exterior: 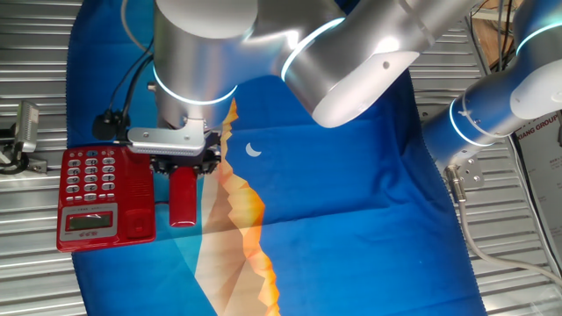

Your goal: Place the handset of the telephone on the corresponding phone cradle

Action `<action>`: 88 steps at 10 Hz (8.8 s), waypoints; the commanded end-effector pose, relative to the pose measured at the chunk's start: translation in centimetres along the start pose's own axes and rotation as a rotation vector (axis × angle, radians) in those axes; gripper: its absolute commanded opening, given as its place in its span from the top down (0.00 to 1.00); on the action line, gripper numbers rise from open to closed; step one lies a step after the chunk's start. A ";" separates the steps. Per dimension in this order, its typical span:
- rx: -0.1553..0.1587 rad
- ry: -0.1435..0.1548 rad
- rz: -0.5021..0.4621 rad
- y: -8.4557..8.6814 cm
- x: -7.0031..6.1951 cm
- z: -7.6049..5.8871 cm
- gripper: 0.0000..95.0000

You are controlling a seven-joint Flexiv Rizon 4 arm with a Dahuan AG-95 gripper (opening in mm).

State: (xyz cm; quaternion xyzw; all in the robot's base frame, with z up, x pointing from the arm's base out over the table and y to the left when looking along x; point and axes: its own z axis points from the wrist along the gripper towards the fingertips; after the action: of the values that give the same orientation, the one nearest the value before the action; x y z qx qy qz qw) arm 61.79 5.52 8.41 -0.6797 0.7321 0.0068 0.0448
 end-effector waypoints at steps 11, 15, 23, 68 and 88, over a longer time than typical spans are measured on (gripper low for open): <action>0.005 0.006 -0.026 0.1 0.1 0.2 1.00; 0.031 0.000 -0.007 0.1 0.1 0.2 1.00; 0.049 0.013 0.057 0.1 0.1 0.2 1.00; 0.047 -0.056 -0.011 -2.5 -0.3 -0.1 1.00; 0.047 -0.064 -0.039 -4.8 -0.1 0.5 1.00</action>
State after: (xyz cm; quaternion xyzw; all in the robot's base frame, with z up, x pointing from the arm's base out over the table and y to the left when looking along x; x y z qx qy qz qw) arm 66.65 5.24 8.14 -0.6923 0.7166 0.0100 0.0842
